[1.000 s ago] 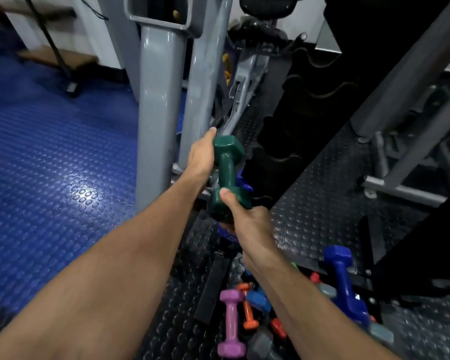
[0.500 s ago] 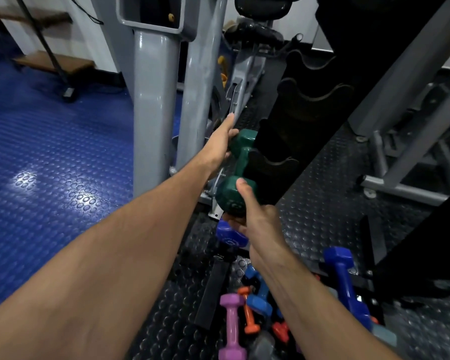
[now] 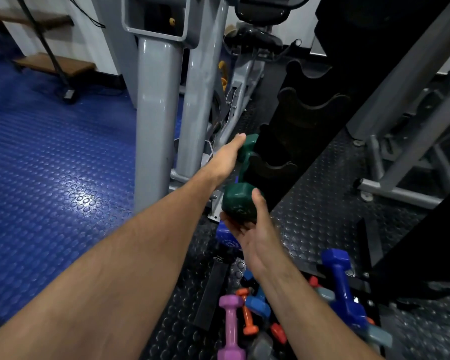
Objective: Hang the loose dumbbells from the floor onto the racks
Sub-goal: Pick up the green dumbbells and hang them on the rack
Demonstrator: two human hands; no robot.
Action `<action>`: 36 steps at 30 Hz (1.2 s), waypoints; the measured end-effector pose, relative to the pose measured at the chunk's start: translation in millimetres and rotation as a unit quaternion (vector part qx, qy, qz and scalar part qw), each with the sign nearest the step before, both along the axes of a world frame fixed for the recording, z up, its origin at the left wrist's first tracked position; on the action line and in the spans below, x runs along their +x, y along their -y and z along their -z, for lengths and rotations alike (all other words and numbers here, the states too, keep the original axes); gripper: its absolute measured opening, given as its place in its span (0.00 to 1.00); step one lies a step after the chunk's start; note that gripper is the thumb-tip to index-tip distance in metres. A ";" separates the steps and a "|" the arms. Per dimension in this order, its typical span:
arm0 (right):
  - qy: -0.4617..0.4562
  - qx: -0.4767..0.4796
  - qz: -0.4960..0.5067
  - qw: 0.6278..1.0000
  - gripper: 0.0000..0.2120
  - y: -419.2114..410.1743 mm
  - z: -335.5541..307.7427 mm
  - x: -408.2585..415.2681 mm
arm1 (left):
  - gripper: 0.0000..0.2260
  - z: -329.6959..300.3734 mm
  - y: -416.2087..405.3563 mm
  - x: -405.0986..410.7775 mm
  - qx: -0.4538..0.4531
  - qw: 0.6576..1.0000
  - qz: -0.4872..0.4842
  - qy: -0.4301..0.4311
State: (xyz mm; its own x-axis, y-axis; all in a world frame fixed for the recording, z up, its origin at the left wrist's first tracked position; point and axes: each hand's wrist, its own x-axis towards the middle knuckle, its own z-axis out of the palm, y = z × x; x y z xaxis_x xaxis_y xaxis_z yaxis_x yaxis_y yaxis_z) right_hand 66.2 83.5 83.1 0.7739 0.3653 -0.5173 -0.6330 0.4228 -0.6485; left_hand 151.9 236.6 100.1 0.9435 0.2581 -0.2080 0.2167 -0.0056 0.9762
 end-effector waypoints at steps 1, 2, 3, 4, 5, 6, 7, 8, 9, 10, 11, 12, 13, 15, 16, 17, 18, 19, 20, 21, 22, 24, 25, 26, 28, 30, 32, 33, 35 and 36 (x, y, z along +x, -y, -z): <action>-0.008 0.012 -0.001 1.000 0.27 1.1 1.5 -0.2 | 0.22 1.4 0.5 1.0 -0.001 1.000 -0.012 -0.002; -0.018 0.024 -0.002 1.000 0.28 2.4 4.2 -0.6 | 0.20 0.0 2.6 0.9 -0.009 1.000 -0.018 -0.001; -0.032 0.039 -0.004 0.999 0.29 3.4 7.2 -1.5 | 0.20 -1.9 4.9 1.3 -0.019 1.000 -0.017 0.001; -0.051 0.058 -0.005 0.997 0.31 4.6 10.0 -3.0 | 0.21 -2.8 7.2 2.4 -0.021 1.000 0.000 0.003; -0.067 0.074 -0.006 0.995 0.33 6.0 12.9 -5.1 | 0.23 -4.5 12.1 2.6 -0.027 0.999 0.020 0.014; -0.074 0.076 -0.009 0.994 0.35 7.4 17.1 -6.4 | 0.24 -8.0 17.2 1.0 -0.037 0.999 0.036 0.013; -0.071 0.062 -0.012 0.995 0.36 8.8 20.5 -6.1 | 0.25 -11.2 21.8 -0.9 -0.046 0.998 0.044 0.016; -0.063 0.038 -0.010 0.997 0.35 10.3 21.1 -5.7 | 0.25 -11.6 25.1 -1.5 -0.053 0.997 0.047 0.018; -0.047 0.009 -0.005 0.999 0.33 12.1 21.1 -4.5 | 0.25 -10.4 26.5 -1.1 -0.068 0.996 0.044 0.021; -0.029 -0.022 0.003 0.999 0.31 14.6 22.5 -1.4 | 0.25 -7.4 26.9 1.3 -0.084 0.995 0.045 0.025; -0.006 -0.054 0.006 0.998 0.29 18.9 22.8 0.7 | 0.25 -4.4 27.7 2.9 -0.098 0.994 0.039 0.030; 0.027 -0.086 -0.002 0.996 0.30 22.0 23.1 3.5 | 0.25 -3.9 27.8 4.0 -0.108 0.993 0.035 0.035; 0.060 -0.118 -0.017 0.991 0.31 25.5 22.7 5.1 | 0.25 -2.9 28.8 3.6 -0.110 0.993 0.028 0.034; 0.098 -0.157 -0.039 0.982 0.27 26.8 18.6 9.8 | 0.25 -2.7 27.9 2.6 -0.113 0.993 0.023 0.032; 0.102 -0.162 -0.043 0.980 0.24 27.1 17.2 12.6 | 0.26 -3.2 28.4 1.5 -0.111 0.993 0.027 0.035; 0.101 -0.160 -0.046 0.981 0.22 27.1 14.7 15.8 | 0.26 -3.6 29.1 1.1 -0.105 0.993 0.032 0.036; 0.098 -0.156 -0.051 0.982 0.21 27.8 13.8 18.8 | 0.26 -4.1 29.7 0.4 -0.095 0.994 0.036 0.032; 0.097 -0.149 -0.060 0.982 0.20 29.4 13.8 21.3 | 0.25 -5.9 30.9 -1.3 -0.091 0.995 0.032 0.028; 0.099 -0.146 -0.073 0.982 0.21 31.8 14.7 23.5 | 0.25 -6.9 31.0 -3.2 -0.085 0.996 0.026 0.025; 0.102 -0.144 -0.089 0.980 0.22 34.4 14.0 24.6 | 0.25 -6.0 30.8 -4.1 -0.085 0.996 0.018 0.026; 0.108 -0.150 -0.106 0.977 0.23 37.6 14.5 26.8 | 0.26 -3.1 28.9 -4.5 -0.078 0.997 0.007 0.027; 0.134 -0.181 -0.147 0.963 0.26 44.7 15.0 32.3 | 0.27 0.3 31.1 -13.4 -0.069 0.997 -0.015 0.032; 0.151 -0.202 -0.165 0.953 0.28 49.2 15.6 35.2 | 0.27 4.0 32.6 -20.1 -0.075 0.996 -0.032 0.029; 0.165 -0.228 -0.179 0.943 0.29 56.3 18.6 37.2 | 0.27 9.0 34.3 -27.5 -0.082 0.995 -0.054 0.027; 0.186 -0.289 -0.210 0.916 0.29 73.5 28.7 39.2 | 0.27 21.8 34.7 -41.2 -0.086 0.991 -0.100 0.029; 0.195 -0.333 -0.234 0.892 0.27 95.1 39.2 35.8 | 0.25 39.7 37.5 -57.6 -0.108 0.982 -0.152 0.025; 0.181 -0.354 -0.243 0.885 0.24 116.8 51.9 28.4 | 0.22 59.6 44.6 -78.8 -0.117 0.971 -0.207 0.011; 0.167 -0.362 -0.246 0.883 0.22 126.6 58.3 23.0 | 0.21 71.2 48.6 -89.0 -0.118 0.965 -0.233 0.005; 0.135 -0.378 -0.244 0.883 0.19 146.5 73.7 12.0 | 0.21 92.7 60.4 -109.7 -0.121 0.956 -0.268 -0.006; 0.128 -0.386 -0.243 0.881 0.18 156.3 83.0 6.9 | 0.22 101.8 65.8 -119.6 -0.119 0.951 -0.285 -0.014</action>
